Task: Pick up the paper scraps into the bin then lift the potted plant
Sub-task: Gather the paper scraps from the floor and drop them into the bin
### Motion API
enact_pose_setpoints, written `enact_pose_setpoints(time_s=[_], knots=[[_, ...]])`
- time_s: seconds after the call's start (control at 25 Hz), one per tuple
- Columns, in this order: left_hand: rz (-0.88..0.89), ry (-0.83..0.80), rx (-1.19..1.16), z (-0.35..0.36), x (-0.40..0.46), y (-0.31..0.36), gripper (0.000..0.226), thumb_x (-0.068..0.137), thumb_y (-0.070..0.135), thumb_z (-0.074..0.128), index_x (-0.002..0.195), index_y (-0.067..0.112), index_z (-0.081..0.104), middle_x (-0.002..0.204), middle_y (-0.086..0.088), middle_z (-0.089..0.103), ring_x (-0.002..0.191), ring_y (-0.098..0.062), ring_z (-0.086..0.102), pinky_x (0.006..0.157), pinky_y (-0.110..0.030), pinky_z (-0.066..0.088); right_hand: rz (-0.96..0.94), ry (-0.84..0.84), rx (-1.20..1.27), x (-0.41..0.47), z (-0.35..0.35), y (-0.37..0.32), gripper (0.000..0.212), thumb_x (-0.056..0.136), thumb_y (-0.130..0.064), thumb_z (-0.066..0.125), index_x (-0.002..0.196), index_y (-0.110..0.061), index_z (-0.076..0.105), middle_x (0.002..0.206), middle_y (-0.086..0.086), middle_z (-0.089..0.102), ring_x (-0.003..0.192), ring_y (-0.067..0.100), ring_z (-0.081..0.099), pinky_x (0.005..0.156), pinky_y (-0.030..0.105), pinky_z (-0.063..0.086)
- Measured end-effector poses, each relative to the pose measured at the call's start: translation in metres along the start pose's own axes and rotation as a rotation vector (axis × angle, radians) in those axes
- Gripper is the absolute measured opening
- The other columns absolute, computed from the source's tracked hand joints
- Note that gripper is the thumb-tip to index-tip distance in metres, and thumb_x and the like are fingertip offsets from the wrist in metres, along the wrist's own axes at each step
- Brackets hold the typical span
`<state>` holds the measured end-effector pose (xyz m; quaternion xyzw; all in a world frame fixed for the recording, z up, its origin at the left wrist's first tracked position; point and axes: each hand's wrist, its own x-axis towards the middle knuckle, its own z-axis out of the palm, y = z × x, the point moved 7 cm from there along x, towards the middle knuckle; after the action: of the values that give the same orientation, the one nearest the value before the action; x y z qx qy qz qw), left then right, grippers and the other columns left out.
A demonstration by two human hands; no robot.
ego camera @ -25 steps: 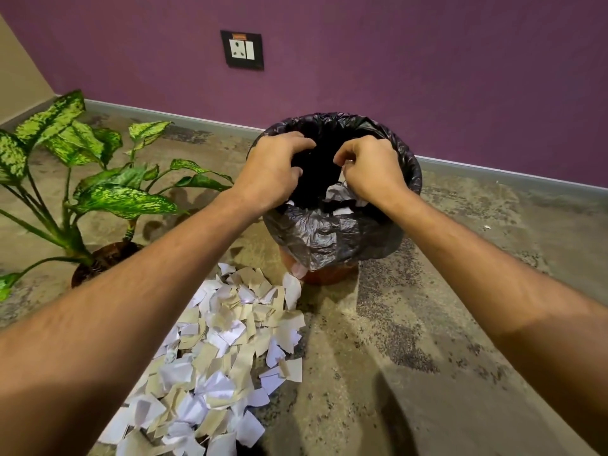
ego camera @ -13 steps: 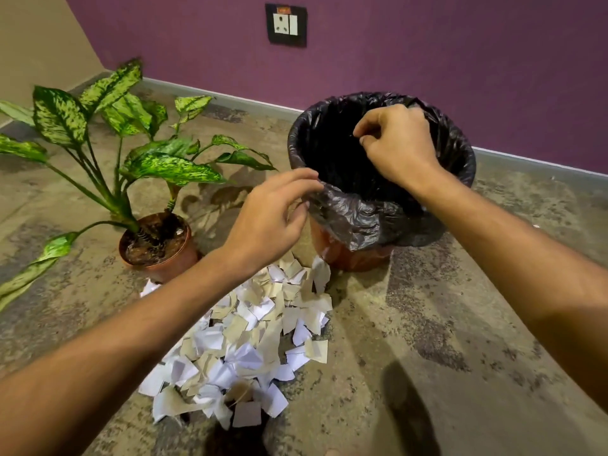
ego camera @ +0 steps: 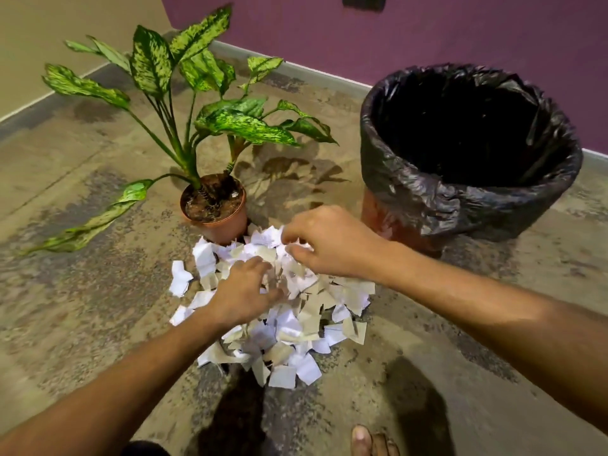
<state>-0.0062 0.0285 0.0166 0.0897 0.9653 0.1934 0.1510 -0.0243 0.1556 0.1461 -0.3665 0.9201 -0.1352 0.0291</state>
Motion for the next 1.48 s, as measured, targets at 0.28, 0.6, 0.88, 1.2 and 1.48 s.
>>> enact_pose_setpoints(time_s=[0.28,0.6,0.88,1.2,1.48], knots=[[-0.17,-0.5,0.158,0.052,-0.035,-0.053,0.131,0.06,0.082,0.061,0.151,0.022,-0.012,0.161,-0.005,-0.014,0.146,-0.038,-0.011,0.116,-0.059,0.011,-0.067,-0.468,-0.135,-0.046,0.144,0.008,0.104,0.07,-0.067,0.068,0.151,-0.03,0.013,0.16,0.011,0.01,0.132,0.039,0.04,0.085,0.045,0.051],[-0.228,-0.453,0.504,0.066,-0.065,-0.06,0.097,0.086,0.061,0.05,0.152,0.019,-0.007,0.159,-0.018,-0.013,0.141,-0.044,0.022,0.098,-0.064,0.04,-0.029,-0.514,-0.017,-0.065,0.202,-0.023,0.133,0.06,-0.067,0.076,0.146,-0.041,-0.022,0.156,0.006,-0.032,0.14,0.047,0.018,0.087,0.052,0.051],[-0.291,-0.305,0.139,0.068,-0.056,-0.053,0.097,0.078,0.036,0.072,0.149,0.02,0.009,0.133,-0.017,0.032,0.1,-0.036,0.062,0.079,-0.04,0.053,-0.009,-0.477,-0.068,-0.055,0.206,-0.025,0.091,0.084,-0.015,0.071,0.15,-0.025,0.009,0.159,0.013,-0.01,0.128,0.045,0.038,0.075,0.048,0.055],[-0.22,-0.129,0.005,0.046,-0.02,-0.037,0.065,0.077,0.017,0.069,0.136,0.02,0.041,0.112,-0.012,0.052,0.099,-0.034,0.058,0.076,-0.034,0.048,0.06,-0.318,-0.088,-0.039,0.175,0.024,0.07,0.085,-0.022,0.07,0.143,-0.02,0.031,0.128,0.01,0.047,0.1,0.032,0.059,0.074,0.041,0.053],[-0.128,-0.163,0.087,0.02,0.001,-0.028,0.04,0.075,0.023,0.078,0.112,0.019,0.065,0.115,-0.005,0.065,0.104,-0.023,0.06,0.077,-0.028,0.045,0.166,-0.244,0.01,-0.041,0.154,0.041,0.064,0.081,-0.029,0.074,0.136,-0.02,0.044,0.122,0.006,0.054,0.105,0.029,0.058,0.079,0.038,0.05]])
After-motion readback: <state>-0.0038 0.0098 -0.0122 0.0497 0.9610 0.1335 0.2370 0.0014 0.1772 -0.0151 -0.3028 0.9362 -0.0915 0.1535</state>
